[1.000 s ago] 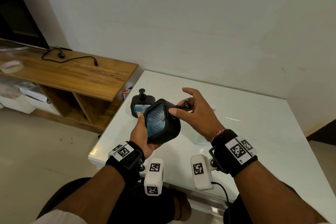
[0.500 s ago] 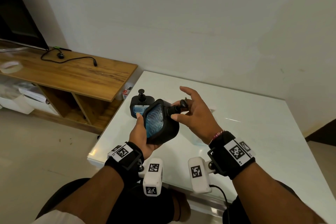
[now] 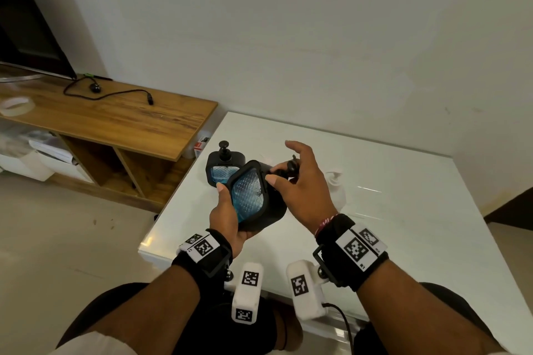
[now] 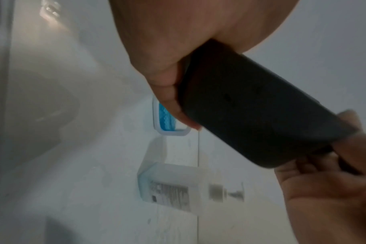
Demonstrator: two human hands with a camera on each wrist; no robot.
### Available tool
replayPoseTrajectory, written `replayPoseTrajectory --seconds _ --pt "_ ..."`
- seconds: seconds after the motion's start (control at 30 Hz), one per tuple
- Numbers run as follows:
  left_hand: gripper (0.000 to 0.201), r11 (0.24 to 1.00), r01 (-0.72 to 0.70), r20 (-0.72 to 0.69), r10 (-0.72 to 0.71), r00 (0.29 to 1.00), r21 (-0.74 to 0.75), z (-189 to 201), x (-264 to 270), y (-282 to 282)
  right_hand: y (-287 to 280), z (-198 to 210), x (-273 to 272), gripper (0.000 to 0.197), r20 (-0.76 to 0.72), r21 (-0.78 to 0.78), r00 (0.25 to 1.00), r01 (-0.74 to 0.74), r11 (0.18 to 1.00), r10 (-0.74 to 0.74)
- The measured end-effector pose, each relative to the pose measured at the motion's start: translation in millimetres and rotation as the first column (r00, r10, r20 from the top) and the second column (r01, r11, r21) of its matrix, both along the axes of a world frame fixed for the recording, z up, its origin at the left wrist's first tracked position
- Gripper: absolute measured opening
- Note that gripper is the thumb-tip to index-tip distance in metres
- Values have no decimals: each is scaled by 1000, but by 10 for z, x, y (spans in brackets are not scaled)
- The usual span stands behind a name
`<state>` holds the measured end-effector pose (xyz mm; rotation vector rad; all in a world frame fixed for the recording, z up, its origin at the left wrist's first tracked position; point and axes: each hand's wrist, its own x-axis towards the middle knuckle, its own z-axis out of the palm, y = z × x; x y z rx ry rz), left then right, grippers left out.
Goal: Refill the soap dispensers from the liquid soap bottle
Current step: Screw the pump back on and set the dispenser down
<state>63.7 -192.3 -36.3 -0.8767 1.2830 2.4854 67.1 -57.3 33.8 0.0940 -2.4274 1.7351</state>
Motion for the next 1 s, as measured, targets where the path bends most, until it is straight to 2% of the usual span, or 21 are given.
replayPoseTrajectory --seconds 0.1,0.23,0.4,0.5,0.53,0.6,0.7,0.73,0.8,0.83,0.9,0.93,1.0 --pt "46 996 -15 -29 13 1000 -86 -6 51 77 -40 -46 -38 53 38 -15 996 78 997 -77" --pt "47 993 -29 -4 29 1000 -114 -51 121 131 -65 -152 -88 46 69 4 985 161 987 -161" --pt "46 993 3 0 -3 1000 -122 -75 168 160 -23 -192 -125 46 93 47 981 168 985 -172" --pt "46 979 111 -16 -115 993 -170 -75 131 169 90 -113 -144 47 68 38 989 133 990 -135" --pt "46 955 167 -34 -180 983 -245 -98 103 164 141 -75 -152 47 59 29 991 118 993 -120" --pt "49 859 227 -105 -306 946 -458 -154 46 134 237 -6 -161 49 37 37 997 65 997 -66" --pt "84 630 210 -190 -506 842 -748 -140 -14 31 309 36 -149 51 47 147 997 -70 987 64" --pt "93 564 209 -192 -568 800 -799 -108 -42 -7 318 42 -144 51 61 191 992 -117 975 107" --pt "101 490 253 -167 -661 732 -834 -48 -104 -95 338 64 -140 50 82 228 981 -193 954 178" --pt "99 485 279 -164 -687 708 -829 -21 -125 -134 345 79 -139 50 81 221 975 -219 951 205" --pt "82 548 324 -207 -697 686 -771 0 -139 -180 349 93 -126 51 70 185 967 -253 950 244" --pt "69 584 332 -234 -687 688 -741 -14 -134 -184 342 86 -120 53 61 169 966 -257 952 250" --pt "54 590 293 -250 -667 701 -752 -46 -118 -165 320 61 -114 58 37 149 972 -235 960 232"
